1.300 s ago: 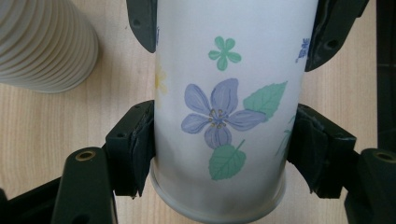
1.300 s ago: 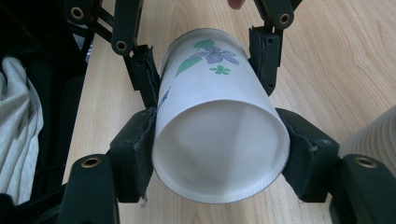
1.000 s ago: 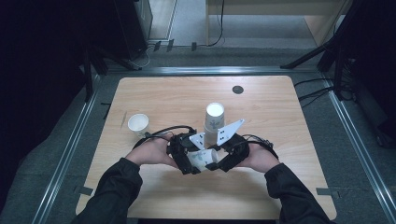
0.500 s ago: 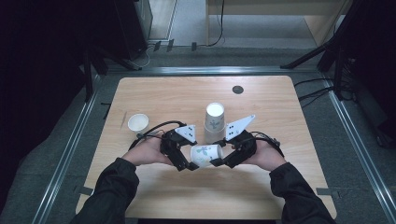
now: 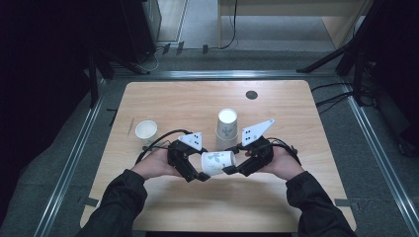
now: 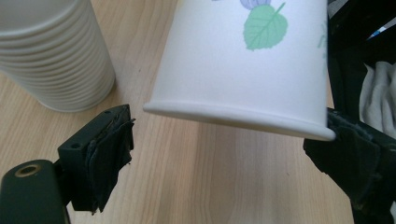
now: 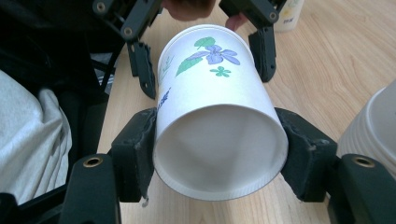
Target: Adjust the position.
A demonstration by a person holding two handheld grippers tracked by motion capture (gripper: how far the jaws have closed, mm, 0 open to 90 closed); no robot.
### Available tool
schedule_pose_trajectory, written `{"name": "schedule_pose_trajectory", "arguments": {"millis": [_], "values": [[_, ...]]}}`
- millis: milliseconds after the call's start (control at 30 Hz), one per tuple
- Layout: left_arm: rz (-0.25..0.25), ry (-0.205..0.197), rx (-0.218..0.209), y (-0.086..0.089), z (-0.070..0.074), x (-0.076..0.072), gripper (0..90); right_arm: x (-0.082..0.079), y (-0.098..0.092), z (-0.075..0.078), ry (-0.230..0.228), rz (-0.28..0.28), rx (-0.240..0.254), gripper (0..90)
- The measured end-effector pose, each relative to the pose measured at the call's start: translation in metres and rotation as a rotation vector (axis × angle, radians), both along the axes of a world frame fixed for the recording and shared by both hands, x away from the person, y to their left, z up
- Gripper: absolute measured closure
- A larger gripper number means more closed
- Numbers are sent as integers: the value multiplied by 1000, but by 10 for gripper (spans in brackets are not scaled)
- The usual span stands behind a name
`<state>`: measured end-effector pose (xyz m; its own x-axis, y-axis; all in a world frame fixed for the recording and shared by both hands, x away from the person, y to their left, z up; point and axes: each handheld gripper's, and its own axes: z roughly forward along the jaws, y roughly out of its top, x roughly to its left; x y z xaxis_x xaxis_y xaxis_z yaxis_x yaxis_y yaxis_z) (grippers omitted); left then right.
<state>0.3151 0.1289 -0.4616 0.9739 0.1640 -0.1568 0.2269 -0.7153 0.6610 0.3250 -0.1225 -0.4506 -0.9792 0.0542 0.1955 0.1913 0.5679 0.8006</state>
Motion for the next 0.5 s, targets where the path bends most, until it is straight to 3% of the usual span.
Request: {"name": "schedule_pose_trajectory", "arguments": {"millis": [167,500], "values": [[-2,13,-48,-3,-3,0,90,-1,1,1,-5,0,-2,353],[-27,4,-64,-5,-4,-2,174,-1,6,-1,7,23,-3,353]]}}
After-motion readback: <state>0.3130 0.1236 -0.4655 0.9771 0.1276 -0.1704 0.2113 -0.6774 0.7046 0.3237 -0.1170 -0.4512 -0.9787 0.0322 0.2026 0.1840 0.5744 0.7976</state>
